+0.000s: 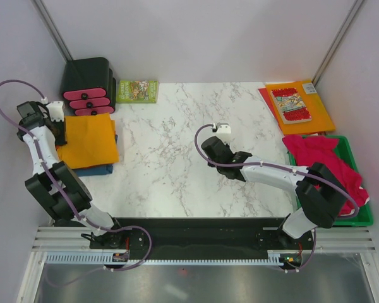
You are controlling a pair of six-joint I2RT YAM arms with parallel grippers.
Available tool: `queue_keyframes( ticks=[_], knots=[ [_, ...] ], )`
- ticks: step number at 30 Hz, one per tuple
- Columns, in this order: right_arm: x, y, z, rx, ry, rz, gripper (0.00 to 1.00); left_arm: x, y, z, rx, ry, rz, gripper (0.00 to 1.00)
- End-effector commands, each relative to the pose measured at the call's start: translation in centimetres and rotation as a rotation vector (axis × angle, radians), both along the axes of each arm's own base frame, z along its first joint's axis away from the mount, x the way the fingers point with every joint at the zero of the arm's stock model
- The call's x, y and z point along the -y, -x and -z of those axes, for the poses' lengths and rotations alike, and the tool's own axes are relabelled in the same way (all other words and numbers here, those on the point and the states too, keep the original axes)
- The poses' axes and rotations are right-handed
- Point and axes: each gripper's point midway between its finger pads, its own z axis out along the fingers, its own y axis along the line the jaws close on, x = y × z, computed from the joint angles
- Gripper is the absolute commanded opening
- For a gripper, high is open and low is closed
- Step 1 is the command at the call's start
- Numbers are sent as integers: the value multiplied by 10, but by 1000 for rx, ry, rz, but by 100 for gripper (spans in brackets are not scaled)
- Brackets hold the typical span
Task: Fold and stack the t-shirts
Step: Put the neatly folded tshirt into the corner of the board with the left arm
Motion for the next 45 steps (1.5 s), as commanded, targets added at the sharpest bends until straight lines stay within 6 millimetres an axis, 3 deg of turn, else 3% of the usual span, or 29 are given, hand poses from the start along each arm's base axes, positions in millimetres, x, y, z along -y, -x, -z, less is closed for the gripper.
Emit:
queue_keyframes(
  ticks=[1, 3, 6, 13, 16, 17, 19, 20, 23, 24, 27, 30, 31, 33, 35, 37, 40, 43, 45],
  knots=[
    [-2, 1, -10, 13, -29, 12, 21, -39, -14, -39, 103, -148, -8, 2],
    [-4, 1, -9, 8, -35, 14, 20, -46, -15, -46, 113, -187, 9, 2],
    [-9, 2, -2, -10, -36, 10, 20, -52, -17, -39, 93, -218, 23, 2],
    [-18, 6, 2, -21, -23, -9, 20, -63, -18, 9, 12, -205, 12, 2],
    [-16, 4, 0, -12, -10, -4, 21, -68, -15, 20, -14, -194, -35, 5],
    [-16, 3, -2, -10, -6, -5, 20, -67, -15, 22, -17, -189, -41, 24],
    [-17, 2, -1, -12, -3, -7, 21, -63, -13, 21, 3, -175, -49, 52],
    [-20, 2, -2, -11, -9, -9, 21, -61, -14, 7, 44, -188, -49, 98],
    [-24, 1, -1, -19, -13, -17, 21, -47, -18, -19, 130, -167, -31, 100],
    [-26, 2, -1, -20, -13, -21, 21, -41, -17, -37, 176, -163, -38, 100],
    [-31, 2, -1, -19, -15, -29, 20, -11, -18, -66, 271, -69, 5, 100],
    [-36, 4, 4, -28, -7, -38, 20, 28, -23, -63, 334, 126, 60, 98],
    [-37, 5, 5, -32, -4, -41, 20, 50, -24, -50, 342, 235, 114, 96],
    [-40, 6, 6, -37, 2, -49, 20, 80, -29, -36, 342, 380, 167, 82],
    [-41, 8, 4, -36, 13, -53, 20, 99, -35, 1, 263, 485, 142, 78],
    [-39, 7, 2, -37, 24, -49, 20, 104, -39, 37, 185, 531, 116, 77],
    [-38, 5, -3, -28, 38, -43, 20, 115, -45, 69, 104, 553, 112, 76],
    [-39, 4, -4, -27, 46, -40, 20, 112, -48, 87, 51, 518, 100, 77],
    [-41, 3, -2, -34, 48, -42, 20, 110, -47, 86, 56, 503, 99, 79]
  ],
)
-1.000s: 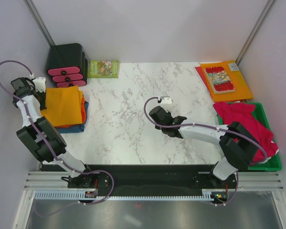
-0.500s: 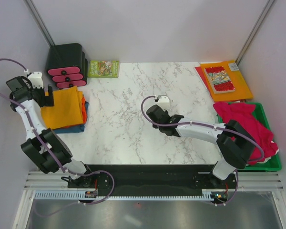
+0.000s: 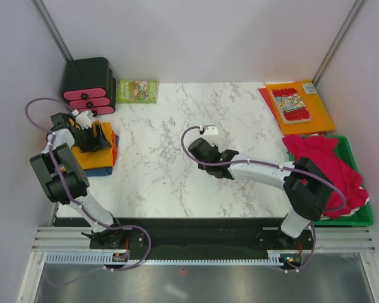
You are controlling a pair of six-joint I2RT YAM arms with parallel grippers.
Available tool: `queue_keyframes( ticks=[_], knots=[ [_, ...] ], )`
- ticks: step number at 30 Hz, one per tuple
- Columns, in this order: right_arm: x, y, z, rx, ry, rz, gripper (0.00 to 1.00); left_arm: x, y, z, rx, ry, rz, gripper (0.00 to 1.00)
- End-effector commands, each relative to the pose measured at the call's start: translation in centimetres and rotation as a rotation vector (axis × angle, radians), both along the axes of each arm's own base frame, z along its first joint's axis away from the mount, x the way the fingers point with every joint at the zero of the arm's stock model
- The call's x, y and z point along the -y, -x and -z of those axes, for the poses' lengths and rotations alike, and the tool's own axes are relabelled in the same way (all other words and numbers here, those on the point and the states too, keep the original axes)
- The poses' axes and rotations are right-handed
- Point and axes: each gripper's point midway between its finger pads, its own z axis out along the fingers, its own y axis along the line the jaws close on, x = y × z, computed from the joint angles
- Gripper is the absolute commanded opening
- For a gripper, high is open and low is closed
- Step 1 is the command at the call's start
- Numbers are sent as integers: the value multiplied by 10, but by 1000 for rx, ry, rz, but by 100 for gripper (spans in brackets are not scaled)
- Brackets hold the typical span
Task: Fold and stack the t-shirts
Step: Put the neatly folded tshirt into the corner of the board with the left arm
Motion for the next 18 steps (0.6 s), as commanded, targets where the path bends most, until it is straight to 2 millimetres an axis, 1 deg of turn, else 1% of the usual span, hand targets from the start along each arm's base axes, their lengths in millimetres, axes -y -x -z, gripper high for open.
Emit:
queue_keyframes(
  ticks=[1, 2, 3, 4, 5, 6, 7, 8, 9, 10, 11, 12, 14, 15, 16, 17, 18],
  knots=[
    [-8, -8, -13, 24, -2, 11, 20, -5, -12, -23, 79, -30, -29, 81],
    [-11, -7, -12, 24, -4, 8, 20, -5, -13, -48, 153, -64, -23, 83],
    [-13, -7, -13, 26, -6, 5, 20, 0, -11, -63, 205, -71, -14, 85],
    [-16, -8, -15, 30, -10, 3, 20, 3, -12, -80, 256, -86, -6, 91],
    [-18, -6, -13, 28, -7, -1, 20, 5, -13, -97, 308, -95, -6, 94],
    [-19, -5, -13, 29, -7, -2, 20, 11, -10, -134, 400, -118, 8, 96],
    [-22, -5, -14, 30, -11, -1, 20, 14, -8, -150, 436, -116, 2, 99],
    [-25, -3, -14, 31, -13, -9, 20, 17, -5, -166, 472, -125, 5, 100],
    [-26, -2, -14, 34, -15, -5, 20, 24, 3, -193, 538, -141, 18, 100],
    [-27, 0, -14, 36, -13, -6, 20, 30, 8, -206, 568, -141, 25, 100],
    [-29, 3, -15, 37, -18, -11, 20, 36, 14, -215, 591, -138, 39, 100],
    [-29, 4, -16, 41, -23, -4, 20, 51, 27, -229, 636, -125, 78, 100],
    [-26, 8, -16, 46, -23, -3, 20, 74, 39, -237, 670, -82, 144, 100],
    [-25, 9, -17, 48, -26, -4, 20, 89, 47, -234, 675, -38, 184, 100],
    [-20, 11, -15, 52, -17, 6, 20, 106, 54, -237, 692, -18, 221, 100],
    [-19, 12, -22, 65, -30, 10, 20, 115, 56, -233, 686, -1, 237, 99],
    [-17, 13, -25, 72, -33, 11, 20, 117, 53, -221, 659, -9, 215, 100]
  ],
)
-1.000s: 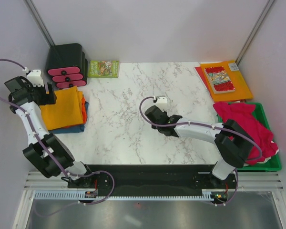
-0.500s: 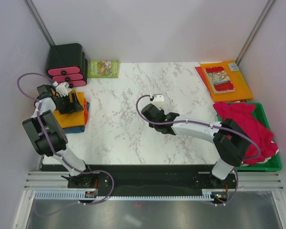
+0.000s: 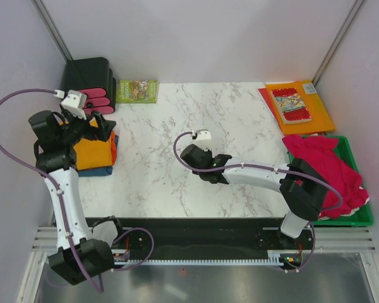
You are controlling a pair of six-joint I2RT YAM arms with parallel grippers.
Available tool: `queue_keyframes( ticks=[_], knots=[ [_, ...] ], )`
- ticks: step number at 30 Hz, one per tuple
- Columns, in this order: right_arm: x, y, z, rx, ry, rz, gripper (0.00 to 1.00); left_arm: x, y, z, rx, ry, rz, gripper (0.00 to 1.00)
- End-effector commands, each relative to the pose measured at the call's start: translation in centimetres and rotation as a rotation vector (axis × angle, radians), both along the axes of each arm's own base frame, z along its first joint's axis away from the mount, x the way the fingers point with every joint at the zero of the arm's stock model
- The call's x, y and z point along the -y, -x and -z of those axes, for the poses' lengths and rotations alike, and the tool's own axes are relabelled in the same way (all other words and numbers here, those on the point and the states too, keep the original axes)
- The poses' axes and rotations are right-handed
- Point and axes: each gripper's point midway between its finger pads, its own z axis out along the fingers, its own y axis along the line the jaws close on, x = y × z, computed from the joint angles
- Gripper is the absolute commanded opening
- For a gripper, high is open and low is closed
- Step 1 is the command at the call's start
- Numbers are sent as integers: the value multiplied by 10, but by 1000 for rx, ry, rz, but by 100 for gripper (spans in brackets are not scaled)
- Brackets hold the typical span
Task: Fold and stack the t-shirts
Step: Put the neatly folded tshirt into the corner of the board with the left arm
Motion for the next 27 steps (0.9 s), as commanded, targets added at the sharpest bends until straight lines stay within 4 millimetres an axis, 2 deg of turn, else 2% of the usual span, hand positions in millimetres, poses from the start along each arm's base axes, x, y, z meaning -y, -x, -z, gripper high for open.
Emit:
queue_keyframes(
  ticks=[1, 3, 4, 5, 6, 7, 8, 9, 10, 11, 13, 15, 17, 18, 19, 20, 21, 23, 24, 25, 27],
  knots=[
    [14, 0, -31, 81, -44, 53, 20, 57, 7, 36, -101, 131, 132, 100],
    [22, 0, -43, 112, -43, 60, 20, 57, -5, 62, -135, 129, 67, 100],
    [26, -1, -59, 145, -53, 54, 21, 57, -8, 72, -154, 158, 43, 100],
    [32, -3, -68, 175, -42, 66, 21, 52, -9, 96, -185, 148, -4, 100],
    [36, -3, -78, 199, -41, 68, 22, 57, -12, 104, -190, 175, -27, 100],
    [42, -4, -95, 235, -56, 77, 22, 53, -22, 100, -121, 163, -47, 100],
    [52, -7, -106, 275, -28, 99, 22, 48, -21, 120, -123, 152, -94, 100],
    [58, -7, -114, 296, -22, 109, 22, 51, -23, 125, -101, 139, -97, 100],
    [65, -7, -127, 327, -28, 122, 23, 50, -30, 120, -41, 116, -101, 100],
    [72, -7, -134, 352, -9, 136, 23, 50, -28, 139, -69, 103, -115, 100],
    [80, -6, -145, 376, -5, 145, 24, 59, -29, 150, -79, 79, -84, 100],
    [83, -6, -148, 385, -2, 155, 26, 65, -31, 169, -121, 50, -82, 100],
    [85, -4, -145, 375, -6, 168, 28, 58, -36, 185, -159, -25, -116, 100],
    [84, -4, -141, 365, -4, 165, 28, 59, -38, 189, -169, -66, -123, 100],
    [84, -4, -137, 358, -6, 171, 29, 61, -46, 183, -160, -94, -152, 100],
    [86, -2, -132, 348, 4, 172, 30, 50, -46, 193, -219, -136, -232, 100],
    [85, -2, -127, 337, 4, 176, 30, 49, -49, 200, -257, -148, -246, 100],
    [85, -1, -118, 323, 16, 176, 30, 44, -54, 201, -273, -147, -295, 100],
    [85, -1, -114, 317, 22, 177, 30, 46, -53, 212, -309, -154, -299, 100],
    [84, -2, -112, 314, 22, 177, 31, 40, -53, 217, -318, -184, -342, 100],
    [82, -2, -110, 308, 32, 173, 31, 41, -54, 224, -327, -198, -365, 100]
  ],
)
